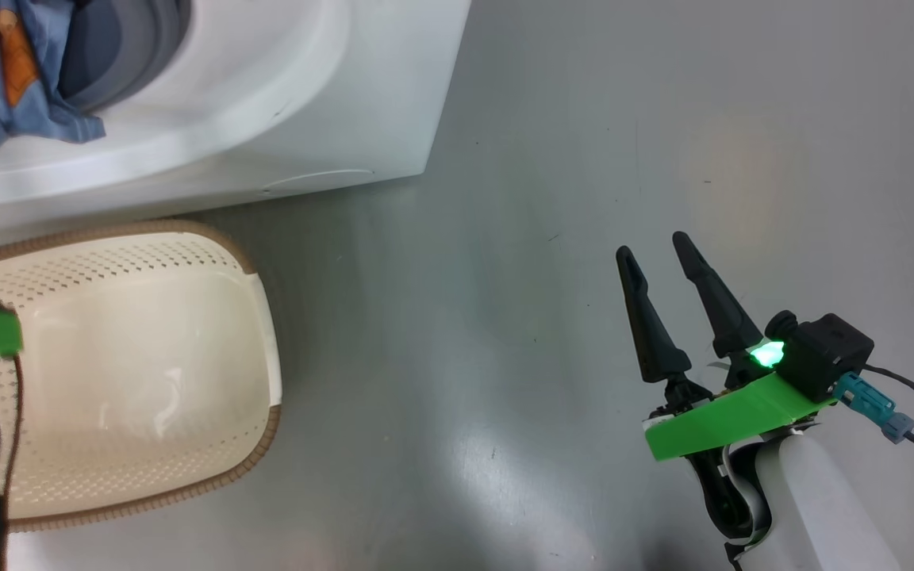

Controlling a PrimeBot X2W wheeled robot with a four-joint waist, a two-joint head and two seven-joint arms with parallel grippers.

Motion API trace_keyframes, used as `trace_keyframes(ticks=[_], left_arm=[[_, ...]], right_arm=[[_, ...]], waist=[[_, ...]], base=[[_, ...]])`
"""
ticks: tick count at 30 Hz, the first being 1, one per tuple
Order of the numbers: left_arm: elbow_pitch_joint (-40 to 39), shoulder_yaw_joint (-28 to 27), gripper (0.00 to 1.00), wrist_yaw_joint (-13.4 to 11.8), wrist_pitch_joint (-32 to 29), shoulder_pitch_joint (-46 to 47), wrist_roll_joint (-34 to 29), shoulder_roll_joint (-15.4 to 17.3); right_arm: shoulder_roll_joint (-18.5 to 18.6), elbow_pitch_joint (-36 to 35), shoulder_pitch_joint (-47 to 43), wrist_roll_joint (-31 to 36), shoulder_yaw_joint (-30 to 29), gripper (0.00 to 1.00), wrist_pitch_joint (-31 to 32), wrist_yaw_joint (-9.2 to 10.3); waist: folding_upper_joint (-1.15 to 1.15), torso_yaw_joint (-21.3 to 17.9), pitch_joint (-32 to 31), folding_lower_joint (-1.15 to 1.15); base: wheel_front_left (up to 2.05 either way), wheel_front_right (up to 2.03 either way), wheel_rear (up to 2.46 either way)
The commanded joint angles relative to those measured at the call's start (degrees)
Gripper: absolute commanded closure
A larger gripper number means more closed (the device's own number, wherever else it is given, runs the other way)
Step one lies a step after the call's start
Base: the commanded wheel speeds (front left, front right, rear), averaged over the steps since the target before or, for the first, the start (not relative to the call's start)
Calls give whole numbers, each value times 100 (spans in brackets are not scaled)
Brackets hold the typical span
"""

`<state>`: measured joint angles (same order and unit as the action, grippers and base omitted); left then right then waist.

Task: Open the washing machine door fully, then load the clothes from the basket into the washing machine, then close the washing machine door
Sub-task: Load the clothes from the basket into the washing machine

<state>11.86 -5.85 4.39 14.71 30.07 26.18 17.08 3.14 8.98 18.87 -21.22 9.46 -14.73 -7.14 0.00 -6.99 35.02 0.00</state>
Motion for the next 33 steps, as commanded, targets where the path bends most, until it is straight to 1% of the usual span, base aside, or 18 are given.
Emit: trace_keyframes(ticks=[1, 2, 4, 5, 8, 12, 17, 24, 33], left_arm=[[-187, -319, 0, 49, 29, -288, -90, 144], [-225, -370, 0, 67, 29, -410, -192, 103], [-353, -469, 0, 64, 29, -671, -390, -80], [-353, -469, 0, 64, 29, -671, -390, -80], [-400, -599, 0, 114, 29, -984, -529, -362], [-407, -713, 0, 189, 29, -1258, -714, -605], [-408, -822, 0, 260, 29, -1487, -892, -797], [-556, -965, 0, 295, 29, -1941, -1188, -1022], [-729, -964, 0, 307, 29, -2544, -1349, -1288]], right_arm=[[-26, -116, -162, 10, 122, 0, -27, -35], [-26, -115, -158, 10, 121, 0, -27, -35], [-26, -111, -161, 10, 117, 0, -27, -35], [-26, -111, -161, 10, 117, 0, -27, -35], [-26, -99, -161, 24, 126, 0, -27, -35], [-26, -85, -160, 41, 136, 0, -27, -35], [-26, -76, -139, 56, 149, 0, -27, -35], [-26, -57, -132, 65, 168, 0, -27, -35], [-26, -61, -111, 64, 194, 0, -27, -35]], waist=[[0, 1, 13, 0], [0, 4, 17, 0], [0, 21, 15, 0], [0, 21, 15, 0], [0, 39, 11, 0], [0, 54, 5, 0], [0, 50, -3, 0], [0, 29, 15, 0], [0, 24, 23, 0]], base=[[0, 0, 0], [0, 0, 0], [0, 0, 0], [0, 0, 0], [0, 0, 0], [0, 0, 0], [0, 0, 0], [0, 0, 0], [0, 0, 0]])
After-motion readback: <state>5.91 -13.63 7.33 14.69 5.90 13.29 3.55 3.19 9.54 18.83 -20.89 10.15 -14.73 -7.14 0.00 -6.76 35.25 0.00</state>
